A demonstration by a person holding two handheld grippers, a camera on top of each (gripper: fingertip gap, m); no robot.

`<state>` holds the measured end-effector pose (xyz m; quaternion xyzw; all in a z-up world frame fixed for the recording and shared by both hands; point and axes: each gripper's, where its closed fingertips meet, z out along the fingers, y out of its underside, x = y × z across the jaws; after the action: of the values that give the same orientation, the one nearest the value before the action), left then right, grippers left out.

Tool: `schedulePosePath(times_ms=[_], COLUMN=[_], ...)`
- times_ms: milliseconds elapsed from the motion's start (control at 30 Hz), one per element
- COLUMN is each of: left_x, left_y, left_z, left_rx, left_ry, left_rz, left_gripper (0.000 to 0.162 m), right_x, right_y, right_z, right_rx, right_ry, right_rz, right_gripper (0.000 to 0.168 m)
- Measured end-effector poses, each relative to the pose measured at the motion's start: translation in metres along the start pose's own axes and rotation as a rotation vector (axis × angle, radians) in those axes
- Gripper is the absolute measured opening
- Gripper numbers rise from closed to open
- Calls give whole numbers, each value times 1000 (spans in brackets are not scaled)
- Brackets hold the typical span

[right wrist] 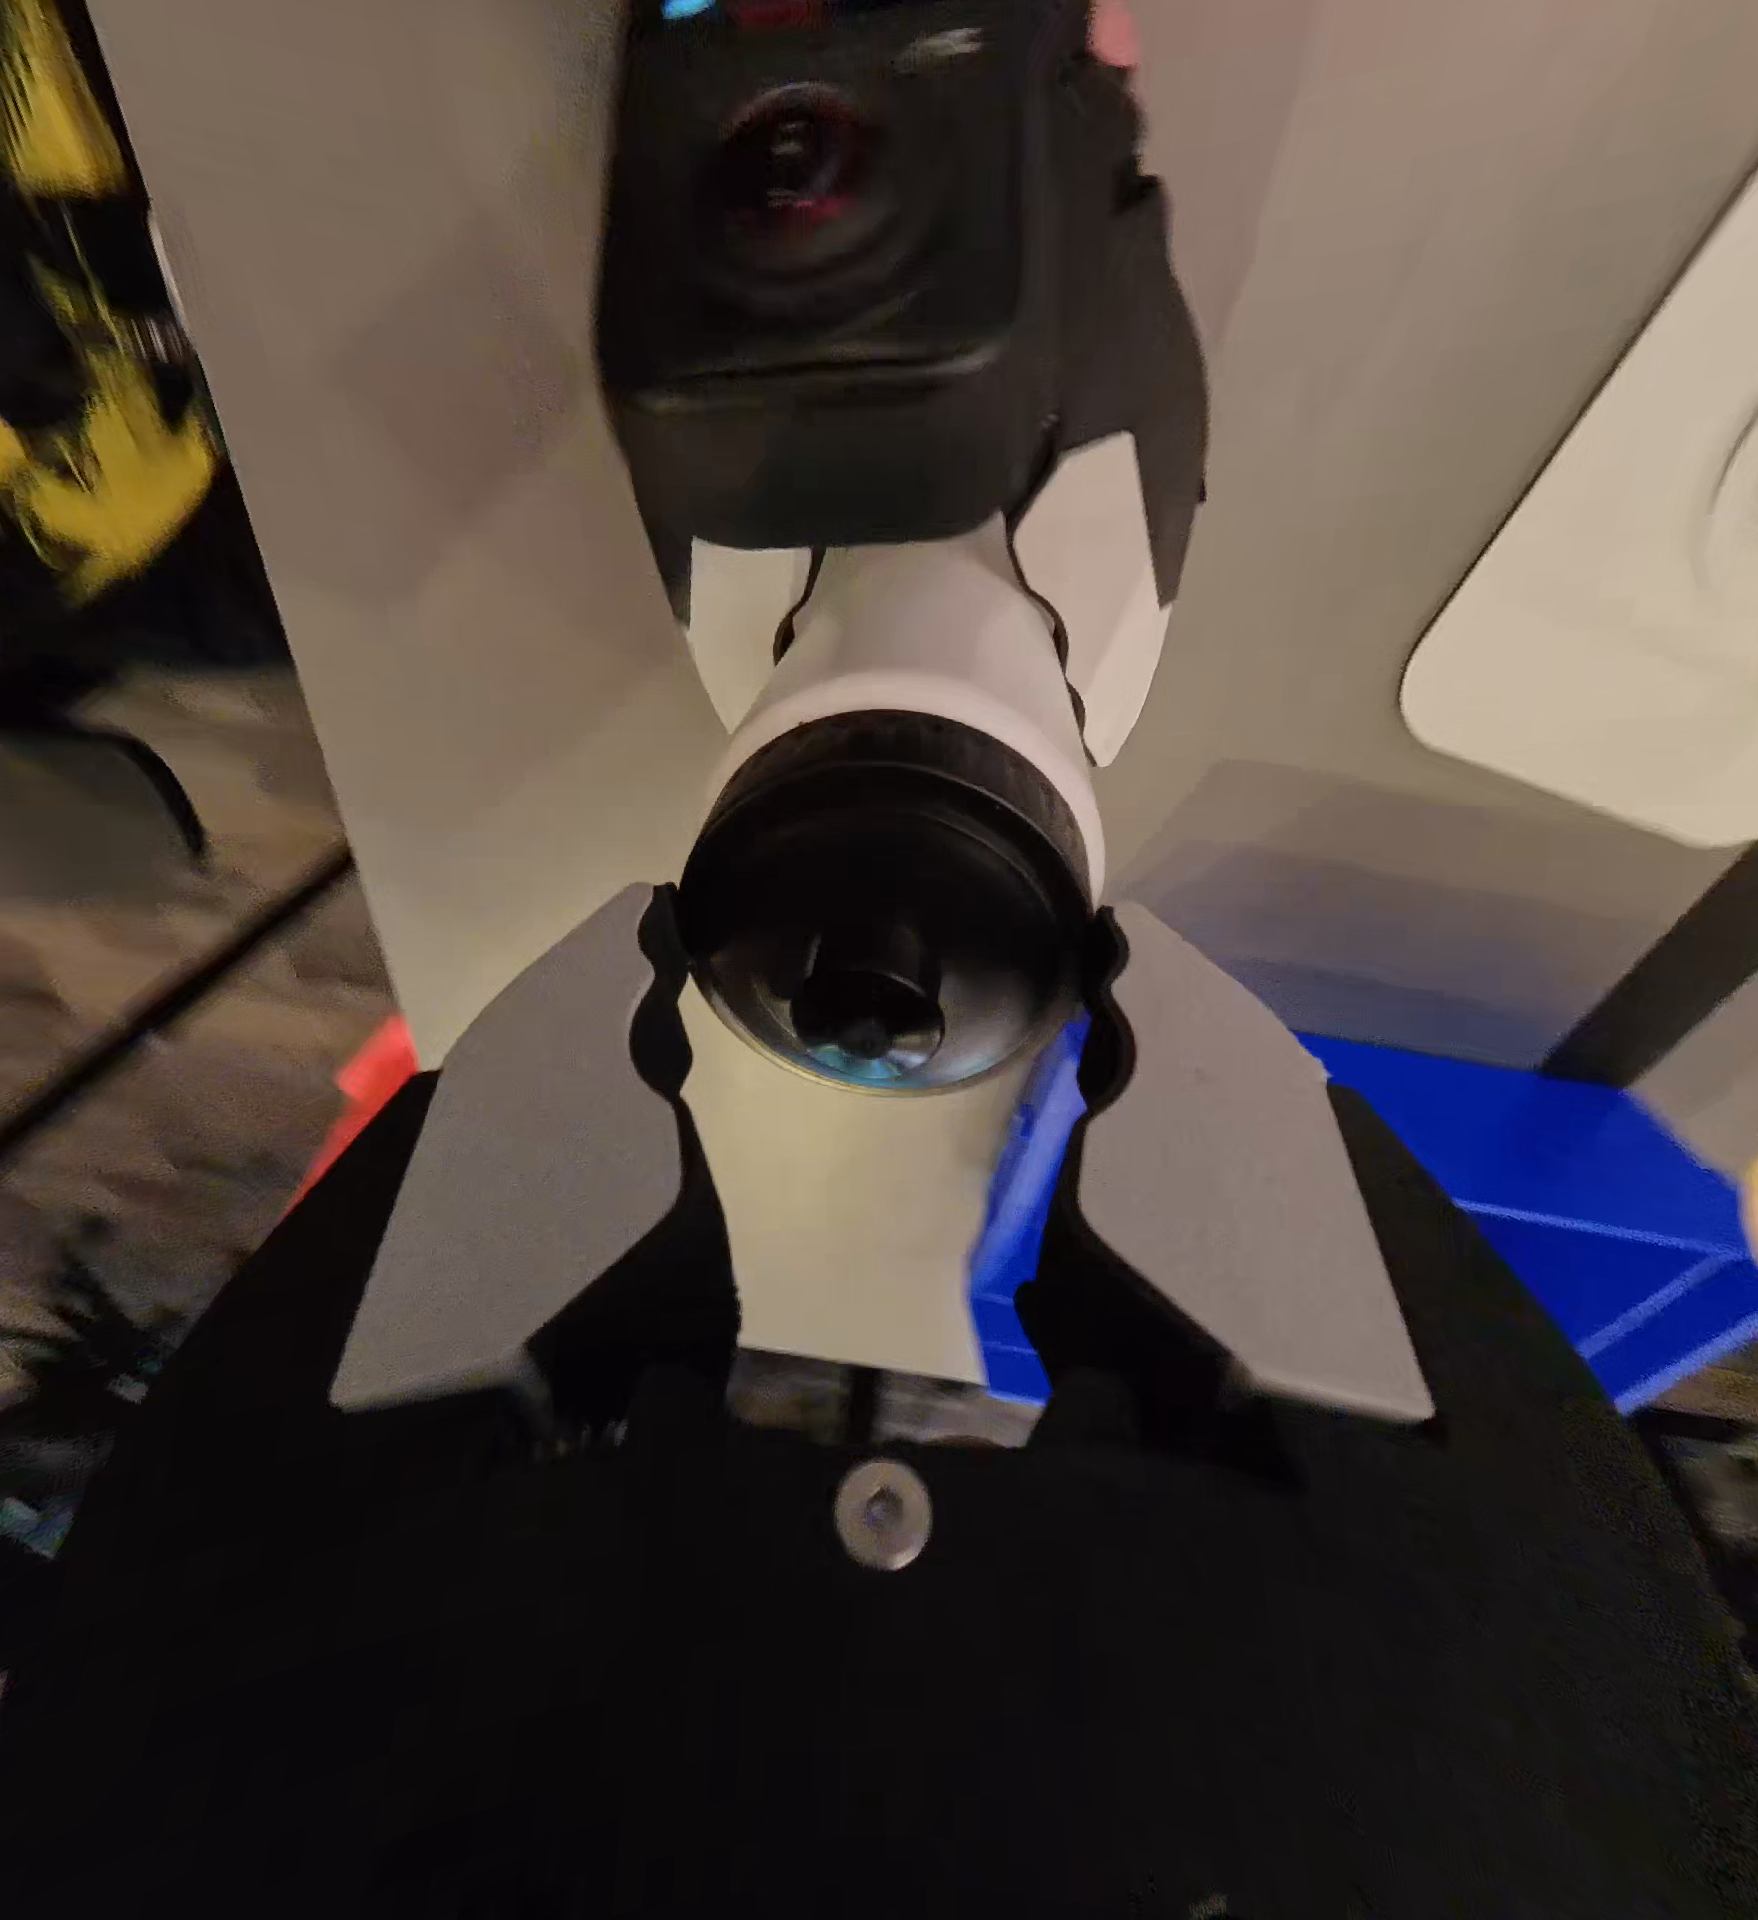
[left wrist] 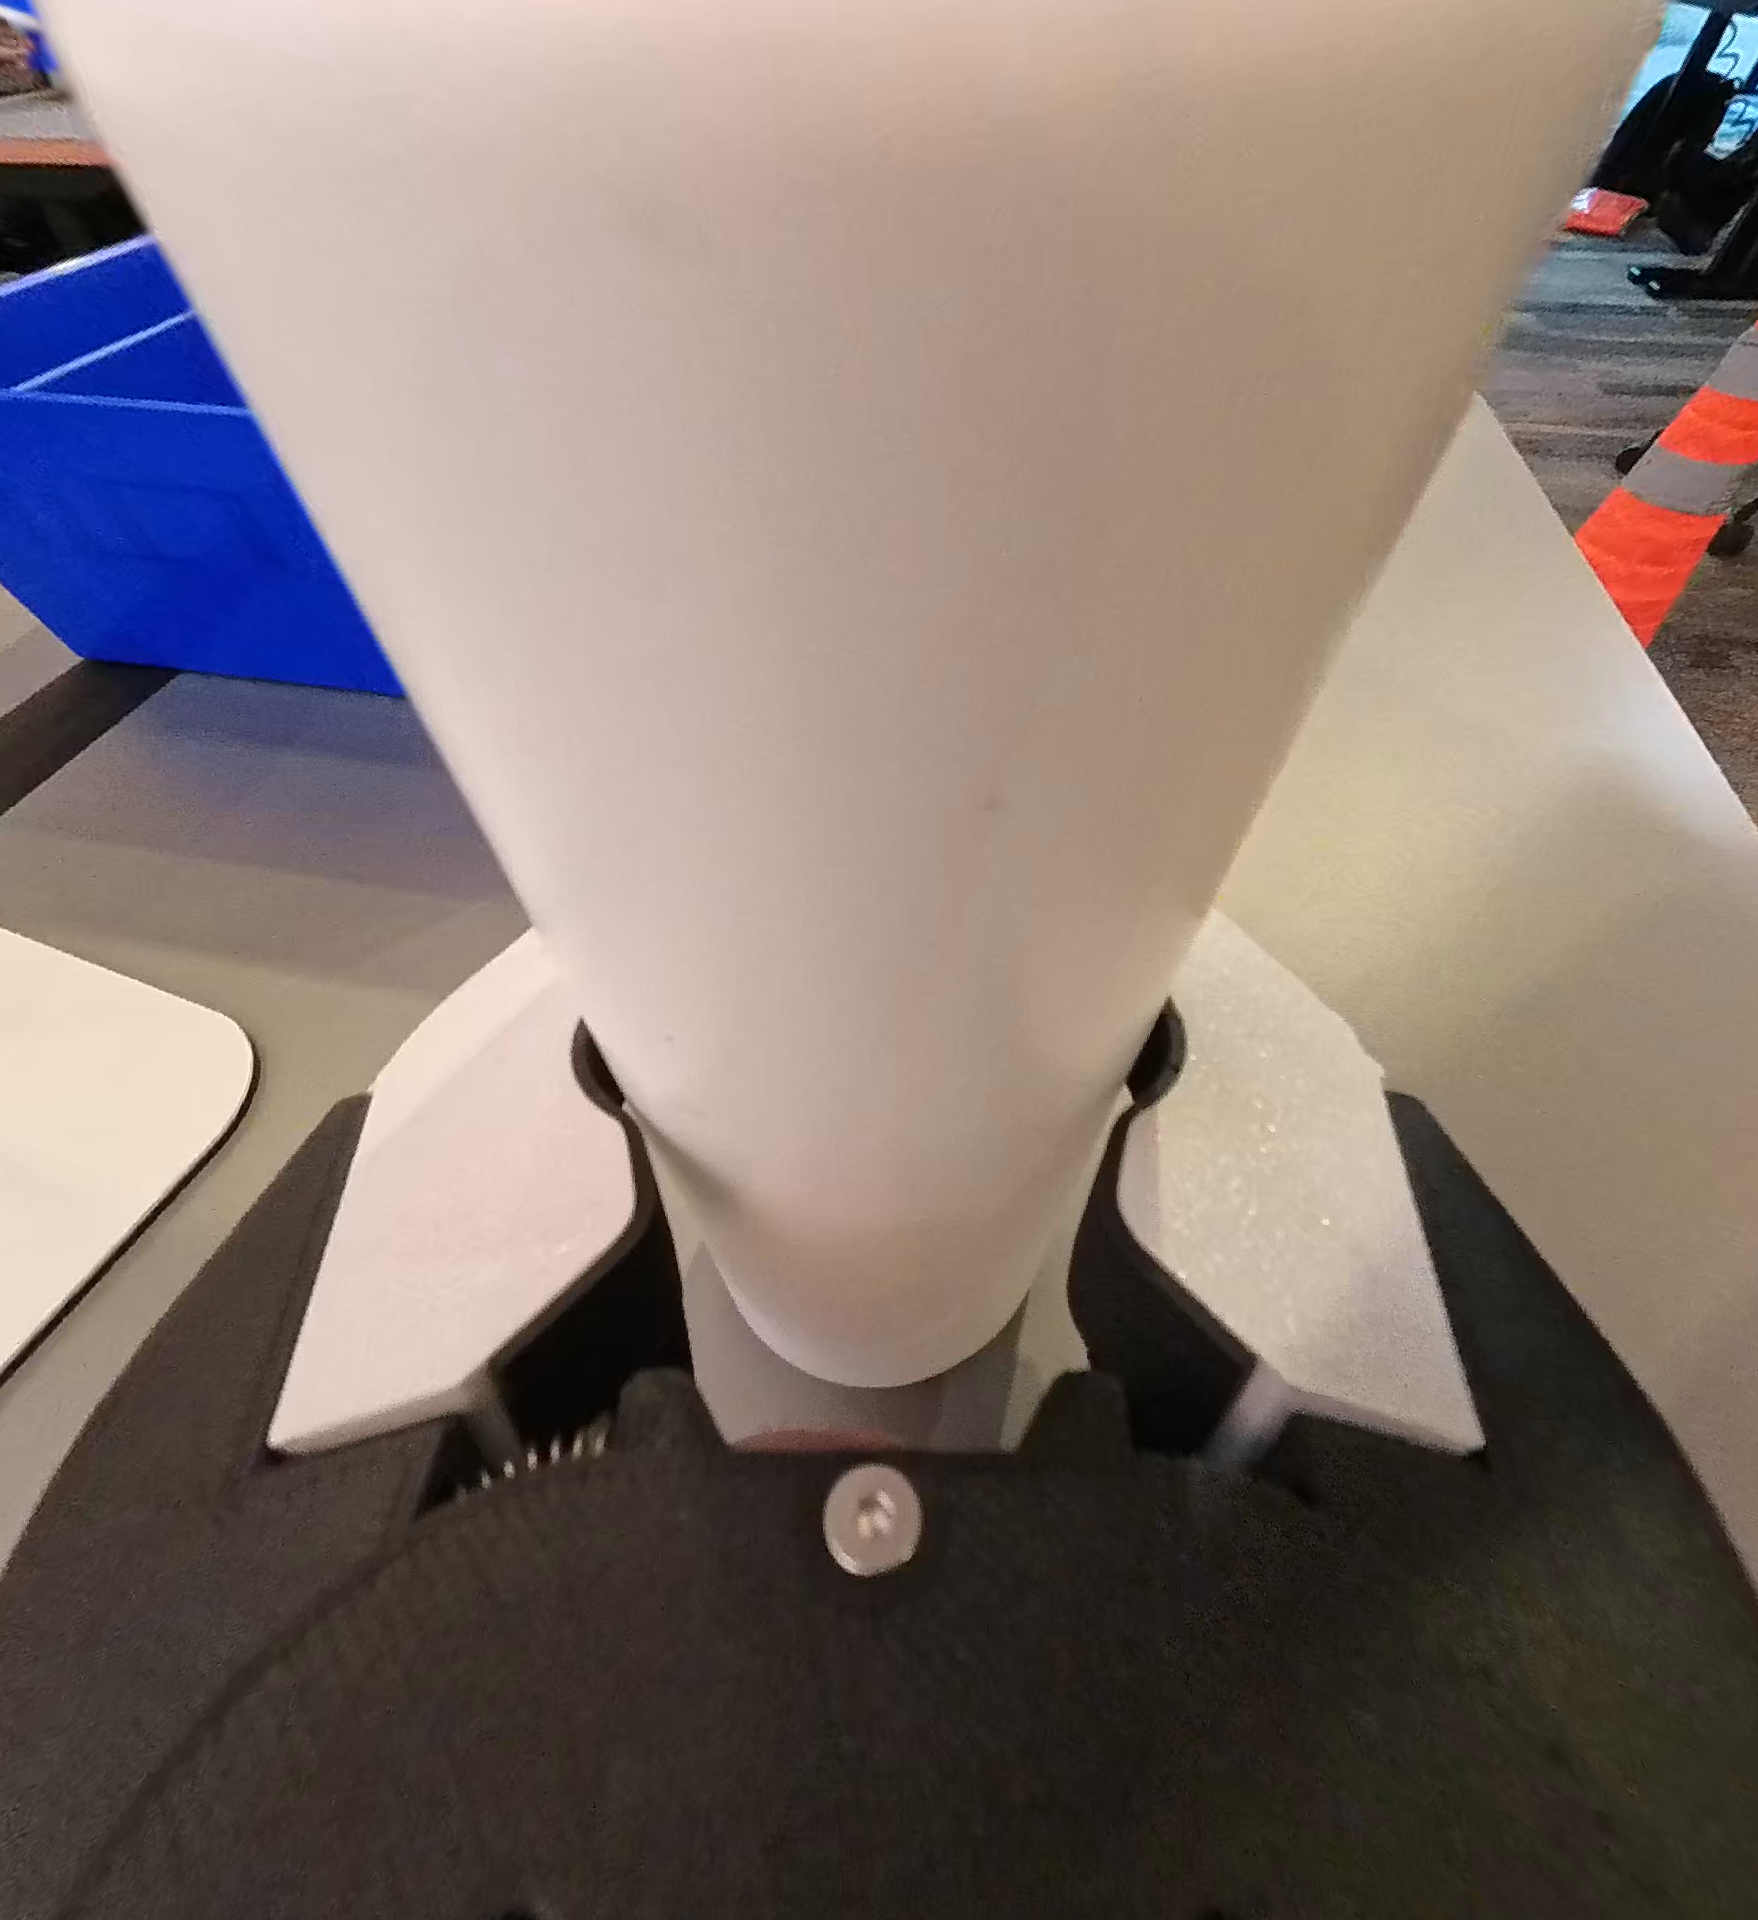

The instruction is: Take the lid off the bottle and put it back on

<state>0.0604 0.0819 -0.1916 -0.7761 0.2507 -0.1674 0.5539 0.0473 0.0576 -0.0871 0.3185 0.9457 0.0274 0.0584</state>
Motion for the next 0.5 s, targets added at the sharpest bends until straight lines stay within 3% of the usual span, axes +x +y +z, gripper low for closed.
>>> schedulePosePath(times_ms=[133, 267, 367, 500], left_x=[0, 0, -1, -1], left_y=[0, 0, 0, 0], left_z=[0, 0, 0, 0], left_rx=[0, 1, 4, 5], left_ry=[5, 5, 9, 5], left_rz=[-2, -6, -17, -13], left_gripper=[96, 96, 97, 97], right_x=[3, 6, 7, 11], right_y=[5, 6, 3, 5], right_z=[-1, -3, -4, -10], right_rx=[-180, -288, -206, -5], right_ry=[65, 102, 120, 114], right_rz=[-280, -349, -224, 152], right_gripper=[74, 75, 79, 96])
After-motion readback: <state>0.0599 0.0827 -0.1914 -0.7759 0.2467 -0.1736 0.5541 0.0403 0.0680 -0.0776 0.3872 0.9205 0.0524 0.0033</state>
